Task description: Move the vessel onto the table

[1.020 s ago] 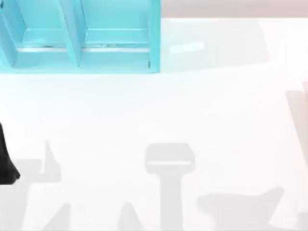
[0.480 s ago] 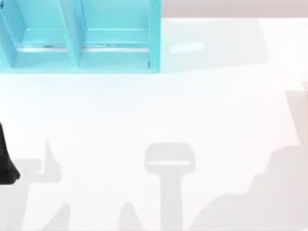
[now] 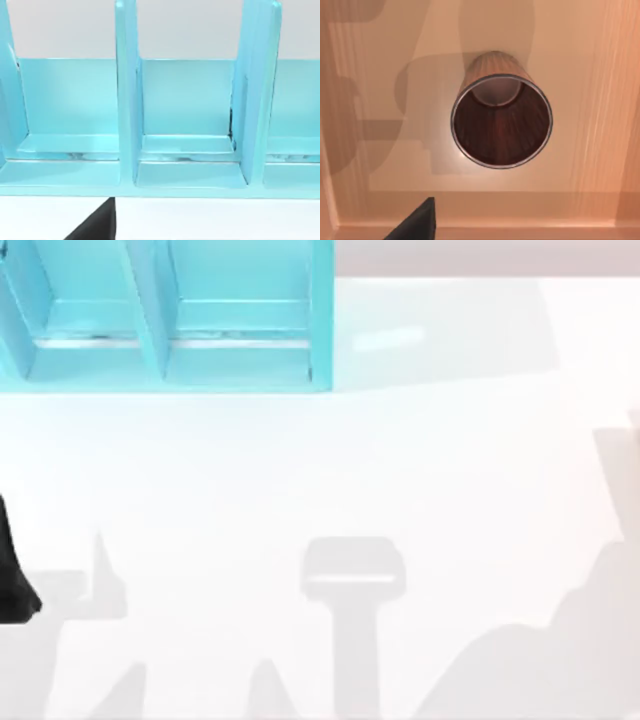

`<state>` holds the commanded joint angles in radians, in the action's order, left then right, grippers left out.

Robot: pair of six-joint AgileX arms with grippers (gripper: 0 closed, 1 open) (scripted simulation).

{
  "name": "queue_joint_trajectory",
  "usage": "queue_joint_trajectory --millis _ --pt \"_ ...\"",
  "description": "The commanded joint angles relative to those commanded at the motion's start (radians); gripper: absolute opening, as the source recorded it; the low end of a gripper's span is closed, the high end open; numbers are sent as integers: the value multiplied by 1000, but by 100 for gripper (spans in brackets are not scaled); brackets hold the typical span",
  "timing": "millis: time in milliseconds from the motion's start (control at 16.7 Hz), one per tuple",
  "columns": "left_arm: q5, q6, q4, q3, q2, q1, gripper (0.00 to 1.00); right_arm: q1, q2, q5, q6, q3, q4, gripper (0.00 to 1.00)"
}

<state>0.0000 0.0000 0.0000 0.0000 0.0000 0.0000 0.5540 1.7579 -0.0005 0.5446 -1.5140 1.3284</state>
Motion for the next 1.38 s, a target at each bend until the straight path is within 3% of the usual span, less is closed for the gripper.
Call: queue_joint_trajectory --millis 240,660,1020,1380 --pt "0 0 0 0 0 0 100 1 14 0 -3 58 -66 100" --pt "0 0 0 0 0 0 100 1 68 0 -4 282 -349 100" --pt "0 0 0 0 0 0 100 1 76 0 -4 312 -385 100" --pt "0 0 0 0 0 0 100 1 76 0 -4 312 -385 55"
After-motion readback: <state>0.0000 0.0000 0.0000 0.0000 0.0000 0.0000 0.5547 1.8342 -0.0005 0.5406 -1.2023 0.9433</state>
